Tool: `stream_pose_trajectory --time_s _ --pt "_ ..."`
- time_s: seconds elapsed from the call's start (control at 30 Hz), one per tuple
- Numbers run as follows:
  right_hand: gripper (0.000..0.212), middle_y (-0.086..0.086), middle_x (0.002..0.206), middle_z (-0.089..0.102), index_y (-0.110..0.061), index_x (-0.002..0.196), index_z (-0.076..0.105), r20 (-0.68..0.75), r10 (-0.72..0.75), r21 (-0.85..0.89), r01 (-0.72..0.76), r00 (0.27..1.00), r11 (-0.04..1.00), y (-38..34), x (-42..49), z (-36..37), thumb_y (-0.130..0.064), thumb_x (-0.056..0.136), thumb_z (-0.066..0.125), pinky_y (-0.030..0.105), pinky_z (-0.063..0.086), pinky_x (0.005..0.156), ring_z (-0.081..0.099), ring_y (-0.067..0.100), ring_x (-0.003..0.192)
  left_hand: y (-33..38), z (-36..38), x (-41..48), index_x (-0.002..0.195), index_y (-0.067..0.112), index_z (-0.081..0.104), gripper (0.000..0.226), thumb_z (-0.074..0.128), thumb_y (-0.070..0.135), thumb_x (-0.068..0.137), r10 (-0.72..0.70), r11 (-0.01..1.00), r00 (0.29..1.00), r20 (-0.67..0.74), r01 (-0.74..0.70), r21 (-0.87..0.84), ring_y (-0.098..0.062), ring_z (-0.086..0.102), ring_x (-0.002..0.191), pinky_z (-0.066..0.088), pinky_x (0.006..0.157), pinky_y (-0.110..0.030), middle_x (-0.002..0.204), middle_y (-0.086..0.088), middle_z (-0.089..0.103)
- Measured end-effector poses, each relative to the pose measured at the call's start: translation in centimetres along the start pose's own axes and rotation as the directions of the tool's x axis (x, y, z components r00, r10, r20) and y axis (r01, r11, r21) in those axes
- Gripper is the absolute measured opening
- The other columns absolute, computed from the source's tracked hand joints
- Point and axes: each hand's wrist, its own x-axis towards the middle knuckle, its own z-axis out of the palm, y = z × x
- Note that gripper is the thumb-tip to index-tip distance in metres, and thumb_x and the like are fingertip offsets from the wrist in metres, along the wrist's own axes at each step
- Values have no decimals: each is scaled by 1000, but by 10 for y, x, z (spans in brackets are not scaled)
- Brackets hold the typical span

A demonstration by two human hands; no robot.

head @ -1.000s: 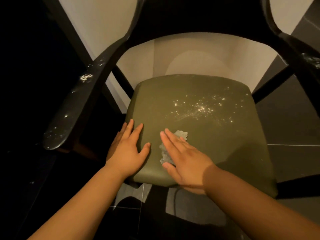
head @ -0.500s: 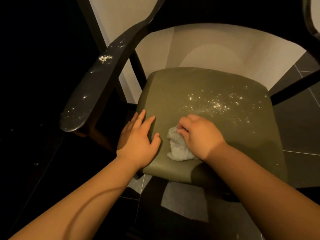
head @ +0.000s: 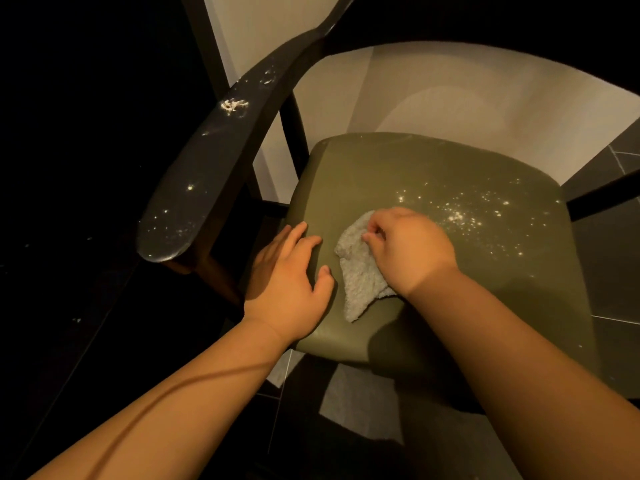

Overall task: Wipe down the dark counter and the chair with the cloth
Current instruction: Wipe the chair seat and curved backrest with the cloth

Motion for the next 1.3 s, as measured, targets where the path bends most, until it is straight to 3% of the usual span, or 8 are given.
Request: stream_pose_trajectory --time_s 0.23,0.37,0.5,0.7,0.83,0.97,1.1,1.3 --pt "31 2 119 70 -25 128 65 -12 -35 -100 34 999 994 -10 -4 1 -36 102 52 41 44 96 61 29 111 0 0 1 146 23 56 56 52 46 95 -6 1000 1000 1 6 -3 -22 34 152 28 125 -42 164 -1 42" --pt "70 4 168 24 -18 163 22 244 -68 -188 116 967 975 -13 -24 22 -52 101 13 42 8 128 17 27 156 1 0 1 155 21 46 65 48 46 94 -49 998 999 -7 50 24 -23 27 156 20 129 -40 168 -3 34" --pt "78 1 172 -3 -20 164 1 320 -222 -148 280 921 948 -9 -13 25 -57 96 1 37 -14 124 -12 21 157 2 0 0 160 22 37 71 43 41 92 -84 996 996 -13 84 8 -20 20 159 12 130 -38 172 -3 27" --pt "57 -1 172 3 -22 164 17 287 -258 -107 298 922 949 3 18 19 -25 110 34 33 -10 122 -3 21 158 2 -1 0 160 20 38 72 40 39 90 -85 996 996 -4 84 -5 -21 22 158 15 130 -38 170 -2 32" --pt "74 4 172 12 -18 162 24 231 -47 -186 91 972 978 33 34 12 -7 96 55 36 -6 124 2 26 158 3 -1 1 160 23 36 71 41 40 92 -81 996 997 17 81 23 -20 20 159 14 131 -38 170 0 31" --pt "54 7 167 27 -20 151 44 190 5 -54 5 982 999 20 44 5 -17 99 58 43 9 128 14 31 157 5 -1 4 163 25 31 73 40 43 93 -55 996 998 43 52 68 -20 16 160 13 131 -42 172 0 26" --pt "52 7 170 18 -12 160 30 250 -294 -20 309 922 951 -27 39 31 -28 111 38 35 -3 125 6 26 158 4 -1 6 167 22 21 77 42 39 95 -48 996 996 69 43 73 -18 8 162 9 132 -40 175 -1 17" --pt "54 1 170 20 -16 161 29 177 -223 -95 242 959 966 5 41 31 -15 108 38 31 1 125 16 20 157 4 1 8 169 19 11 79 41 42 99 -104 994 992 70 101 46 -17 8 162 5 128 -29 177 -1 10"
